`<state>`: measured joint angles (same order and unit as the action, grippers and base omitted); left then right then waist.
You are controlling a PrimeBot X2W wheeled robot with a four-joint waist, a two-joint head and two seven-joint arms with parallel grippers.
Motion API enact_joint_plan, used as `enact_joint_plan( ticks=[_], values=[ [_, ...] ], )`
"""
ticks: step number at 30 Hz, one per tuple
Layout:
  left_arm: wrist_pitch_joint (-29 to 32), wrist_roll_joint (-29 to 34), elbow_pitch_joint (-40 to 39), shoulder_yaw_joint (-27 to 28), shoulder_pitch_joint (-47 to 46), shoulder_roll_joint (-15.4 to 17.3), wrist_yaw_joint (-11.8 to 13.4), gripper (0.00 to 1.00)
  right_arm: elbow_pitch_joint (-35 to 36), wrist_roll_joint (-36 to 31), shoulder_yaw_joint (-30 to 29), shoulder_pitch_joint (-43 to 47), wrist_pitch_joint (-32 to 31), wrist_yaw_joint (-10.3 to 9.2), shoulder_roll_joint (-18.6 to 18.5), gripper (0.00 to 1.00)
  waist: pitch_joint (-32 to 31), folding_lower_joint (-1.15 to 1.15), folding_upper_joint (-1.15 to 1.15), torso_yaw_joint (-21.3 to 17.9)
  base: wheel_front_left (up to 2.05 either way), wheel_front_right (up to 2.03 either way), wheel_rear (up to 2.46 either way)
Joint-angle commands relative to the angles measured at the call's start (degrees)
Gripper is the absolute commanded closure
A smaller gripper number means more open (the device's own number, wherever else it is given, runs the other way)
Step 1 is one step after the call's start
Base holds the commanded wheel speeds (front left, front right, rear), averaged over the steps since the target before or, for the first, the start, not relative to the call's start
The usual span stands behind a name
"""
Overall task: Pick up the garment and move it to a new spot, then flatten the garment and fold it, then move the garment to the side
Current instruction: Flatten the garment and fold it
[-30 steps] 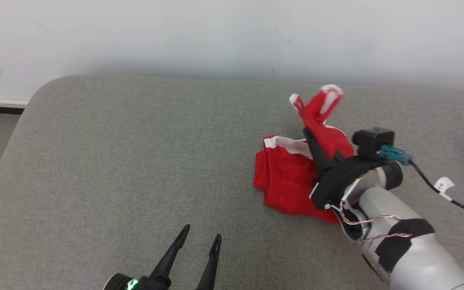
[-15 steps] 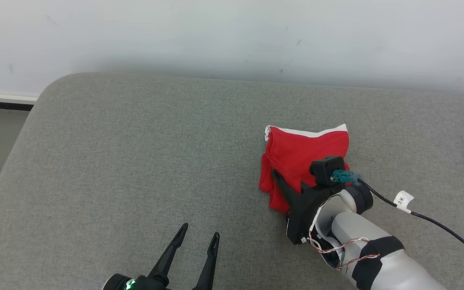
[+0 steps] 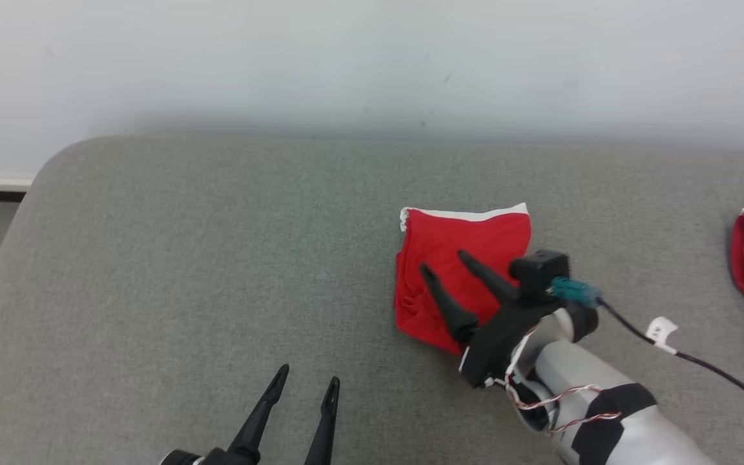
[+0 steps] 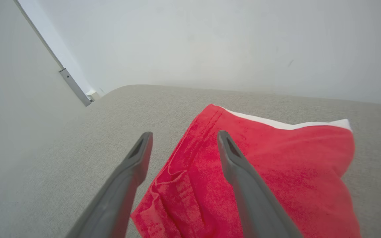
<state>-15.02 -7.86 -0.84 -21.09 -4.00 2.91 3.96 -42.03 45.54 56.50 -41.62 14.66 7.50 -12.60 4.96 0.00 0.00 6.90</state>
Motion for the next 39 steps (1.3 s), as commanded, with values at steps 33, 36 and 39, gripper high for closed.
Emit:
enact_joint_plan(
  ticks=[33,36,39],
  values=[
    [-0.2,1.2,-1.6,10.3,9.2,0.1,-1.5,0.00,29.1,-25.2,-37.0,40.2,0.5,-0.03,-2.7,0.00,-8.3,0.00,0.00,-6.7,0.00,0.00,0.00],
    [-0.2,1.4,-1.8,10.3,9.6,0.1,-1.8,0.00,30.0,-25.4,-36.8,41.1,0.5,-0.04,-2.7,0.00,-8.3,0.00,0.00,-6.8,0.00,0.00,0.00],
    [-0.2,1.5,-1.9,10.5,10.1,0.1,-2.0,0.00,30.7,-25.5,-37.1,41.6,0.5,-0.04,-2.5,0.00,-8.5,0.00,0.00,-6.8,0.00,0.00,0.00]
  ],
)
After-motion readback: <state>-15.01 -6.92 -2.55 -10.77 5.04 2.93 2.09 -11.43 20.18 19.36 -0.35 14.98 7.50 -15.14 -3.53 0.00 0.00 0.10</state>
